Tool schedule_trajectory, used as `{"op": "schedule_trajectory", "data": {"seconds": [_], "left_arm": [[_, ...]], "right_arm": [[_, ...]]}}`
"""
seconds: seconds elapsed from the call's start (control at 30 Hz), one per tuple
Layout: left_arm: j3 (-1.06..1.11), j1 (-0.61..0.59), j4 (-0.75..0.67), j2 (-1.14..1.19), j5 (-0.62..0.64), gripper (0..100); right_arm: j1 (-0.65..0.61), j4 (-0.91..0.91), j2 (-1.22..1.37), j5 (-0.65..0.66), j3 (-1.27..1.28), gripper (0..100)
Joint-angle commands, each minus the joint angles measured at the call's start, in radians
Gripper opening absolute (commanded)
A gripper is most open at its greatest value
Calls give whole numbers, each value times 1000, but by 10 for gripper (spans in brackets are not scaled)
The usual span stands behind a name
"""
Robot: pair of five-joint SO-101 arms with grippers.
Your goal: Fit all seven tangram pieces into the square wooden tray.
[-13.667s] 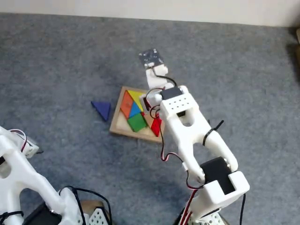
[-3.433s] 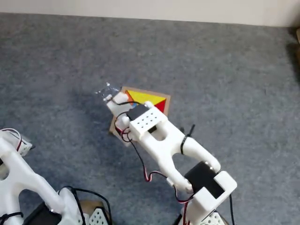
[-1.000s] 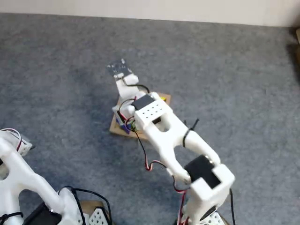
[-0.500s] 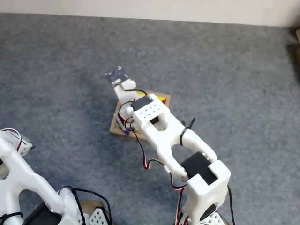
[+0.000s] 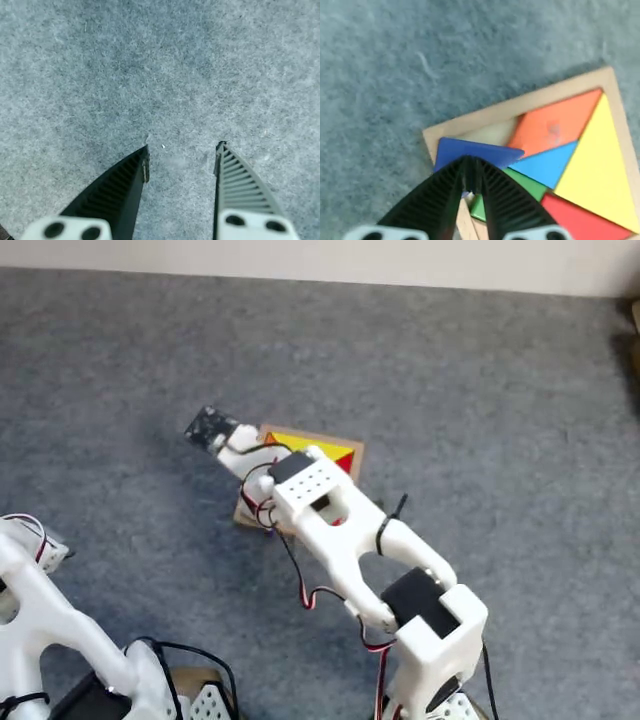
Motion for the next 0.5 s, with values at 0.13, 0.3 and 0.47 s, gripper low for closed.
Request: {"op": "schedule_trajectory", "data": {"seconds": [0.13,0.3,0.47], "left_arm": [[-4,-5,-11,-25,2,217],[-4,-5,-11,-25,2,217],[-4,-5,-11,-25,2,217]], "right_arm": [[-22,-39,-5,69,-8,24],[-15,-39,76,110,-53,24],[22,10,137,110,-154,24]]}}
